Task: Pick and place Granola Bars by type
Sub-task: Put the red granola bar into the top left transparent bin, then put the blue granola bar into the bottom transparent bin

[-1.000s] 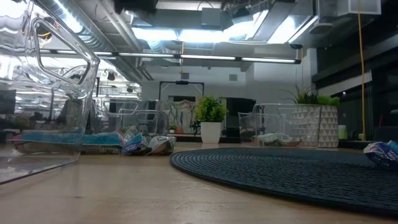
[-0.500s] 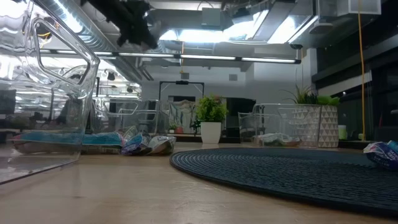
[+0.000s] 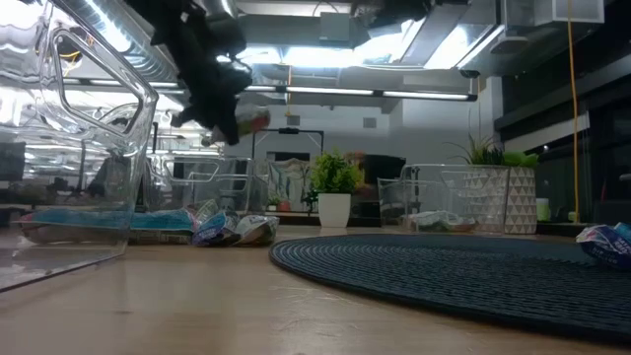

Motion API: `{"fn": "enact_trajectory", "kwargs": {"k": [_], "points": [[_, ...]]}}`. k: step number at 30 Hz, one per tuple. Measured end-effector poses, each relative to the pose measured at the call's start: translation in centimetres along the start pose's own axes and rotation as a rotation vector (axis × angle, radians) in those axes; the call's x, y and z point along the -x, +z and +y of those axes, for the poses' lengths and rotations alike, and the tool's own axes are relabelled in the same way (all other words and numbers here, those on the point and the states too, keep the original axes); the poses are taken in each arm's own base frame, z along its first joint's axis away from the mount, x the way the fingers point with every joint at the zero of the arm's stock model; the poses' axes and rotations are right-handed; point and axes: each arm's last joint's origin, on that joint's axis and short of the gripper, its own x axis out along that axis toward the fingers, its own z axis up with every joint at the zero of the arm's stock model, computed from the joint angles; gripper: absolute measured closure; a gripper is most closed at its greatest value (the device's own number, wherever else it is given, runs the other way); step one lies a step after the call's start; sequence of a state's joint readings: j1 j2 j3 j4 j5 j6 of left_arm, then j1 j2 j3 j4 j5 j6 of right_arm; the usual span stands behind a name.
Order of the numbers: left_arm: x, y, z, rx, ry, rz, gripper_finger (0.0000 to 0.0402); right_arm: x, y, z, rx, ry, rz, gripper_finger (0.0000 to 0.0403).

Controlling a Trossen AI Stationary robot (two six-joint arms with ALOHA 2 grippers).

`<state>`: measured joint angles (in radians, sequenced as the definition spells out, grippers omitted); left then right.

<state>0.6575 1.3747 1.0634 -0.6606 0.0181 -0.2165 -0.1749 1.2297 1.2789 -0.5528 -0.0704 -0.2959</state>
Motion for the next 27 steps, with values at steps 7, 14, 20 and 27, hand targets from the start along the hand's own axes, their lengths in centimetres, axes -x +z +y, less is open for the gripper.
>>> {"fn": "enact_trajectory", "kwargs": {"k": [7, 14, 20, 27], "points": [[-1.6, -0.9, 0.2, 0.054, 0.054, 0.127, 0.0375, 0.0, -0.9, 0.2, 0.026, -0.007, 0.106, 0.016], [-2.0, -1.1, 0.3, 0.067, 0.064, 0.166, 0.0345, -0.1, -1.5, 0.3, 0.022, -0.008, 0.155, 0.016], [-2.0, -1.2, 0.0, 0.029, 0.065, 0.165, 0.0331, -1.1, -3.4, 0.8, 0.01, 0.014, 0.224, 0.016], [-1.6, -1.6, 0.0, 0.012, 0.062, 0.198, 0.0293, -1.7, -5.1, 1.3, 0.005, 0.041, 0.298, 0.0159]]}}
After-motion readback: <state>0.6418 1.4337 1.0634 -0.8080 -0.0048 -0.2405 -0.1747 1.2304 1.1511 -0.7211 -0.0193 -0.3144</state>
